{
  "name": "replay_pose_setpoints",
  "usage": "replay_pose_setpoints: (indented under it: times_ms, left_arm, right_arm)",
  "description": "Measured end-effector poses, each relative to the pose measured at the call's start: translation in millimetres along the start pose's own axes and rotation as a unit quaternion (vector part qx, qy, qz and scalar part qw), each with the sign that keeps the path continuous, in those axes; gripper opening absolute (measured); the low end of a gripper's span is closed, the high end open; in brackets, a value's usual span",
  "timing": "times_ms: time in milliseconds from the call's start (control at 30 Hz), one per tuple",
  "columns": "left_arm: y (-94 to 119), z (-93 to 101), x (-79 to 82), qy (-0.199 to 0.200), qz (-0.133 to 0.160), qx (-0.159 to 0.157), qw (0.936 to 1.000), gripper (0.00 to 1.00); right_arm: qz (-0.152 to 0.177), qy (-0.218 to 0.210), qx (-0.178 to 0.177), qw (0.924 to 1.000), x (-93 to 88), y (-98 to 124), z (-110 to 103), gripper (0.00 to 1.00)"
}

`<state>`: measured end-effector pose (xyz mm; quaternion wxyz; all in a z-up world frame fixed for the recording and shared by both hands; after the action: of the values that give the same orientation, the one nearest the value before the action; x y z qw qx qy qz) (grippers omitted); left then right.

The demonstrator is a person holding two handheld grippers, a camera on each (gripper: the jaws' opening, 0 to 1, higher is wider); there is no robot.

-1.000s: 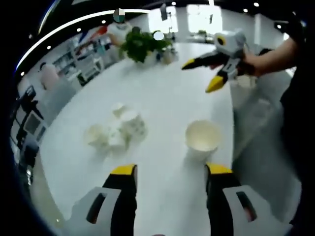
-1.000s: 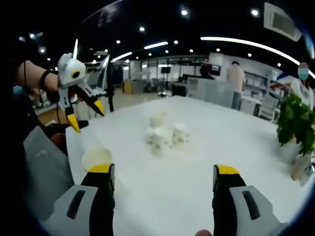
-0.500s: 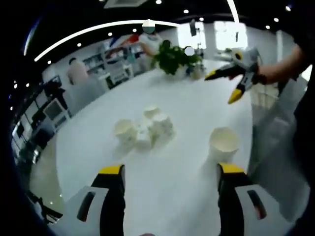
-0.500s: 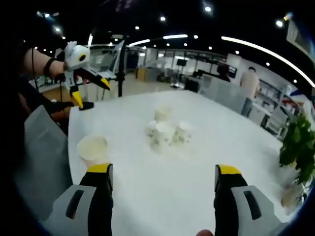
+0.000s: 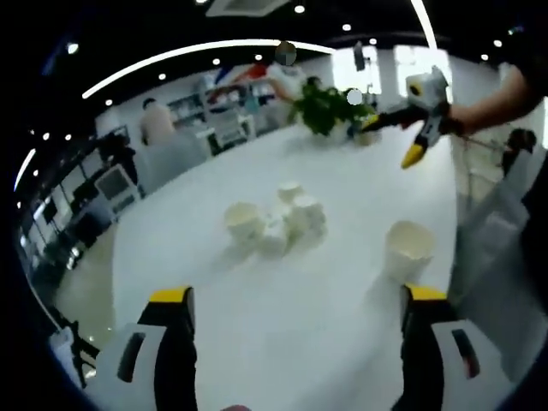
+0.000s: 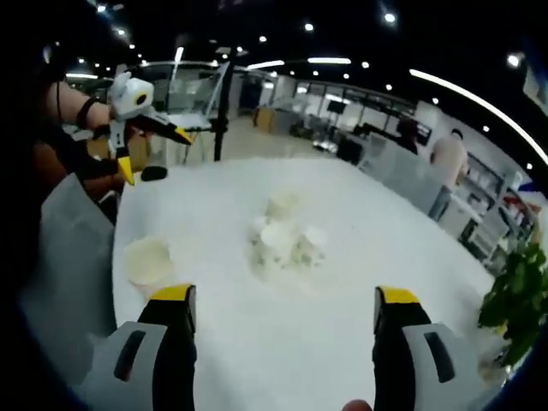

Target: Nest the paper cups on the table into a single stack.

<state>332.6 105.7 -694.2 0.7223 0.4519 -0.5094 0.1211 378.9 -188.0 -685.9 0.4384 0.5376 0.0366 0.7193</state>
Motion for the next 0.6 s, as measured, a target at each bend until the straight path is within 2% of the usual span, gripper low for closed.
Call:
replay_pose_setpoints:
  times_ms: [67, 200, 367, 467, 600]
  left_arm:
    - [1.3, -2.5, 0.7, 0.005, 0.007, 0.001, 1.0, 1.0]
    - [-0.1, -1.5, -2.1, 0.016, 0.004, -0.005, 0.9999, 1.0]
    - [-1.3, -2.1, -2.6, 0.015, 0.006, -0.008, 0.9998, 1.0]
    - [-0.5, -5.0, -0.6, 0.02, 0.015, -0.004, 0.9997, 1.0]
    - [3.0, -7.7, -3.3, 0.024, 0.017, 0.001, 0.9996, 1.0]
  right_arm:
    - [0.001, 0.01, 0.005, 0.9999, 5.5, -2.7, 1.9, 0.83]
    - [0.006, 0.019, 0.017, 0.9996, 17.8, -8.5, 5.6, 0.83]
    - [0.016, 0.053, 0.055, 0.997, 40.6, -28.6, 16.0, 0.83]
    - [0.025, 0.051, 0.084, 0.9948, 58.3, -51.1, 26.1, 0.82]
    - [0.03, 0.097, 0.12, 0.9876, 78.3, -86.1, 38.7, 0.74]
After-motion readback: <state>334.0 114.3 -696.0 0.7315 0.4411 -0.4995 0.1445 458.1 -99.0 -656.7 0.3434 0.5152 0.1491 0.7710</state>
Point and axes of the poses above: the point that each gripper's makers call its tool centre point, and the gripper's own axes: y roughly backward along the fingers, z roughly to its right, x roughly out of its top, the point moved 2 cm from there along y, roughly backward along the fingers, and after that the axes turned 14 degrees about y, right-handed, at the moved point
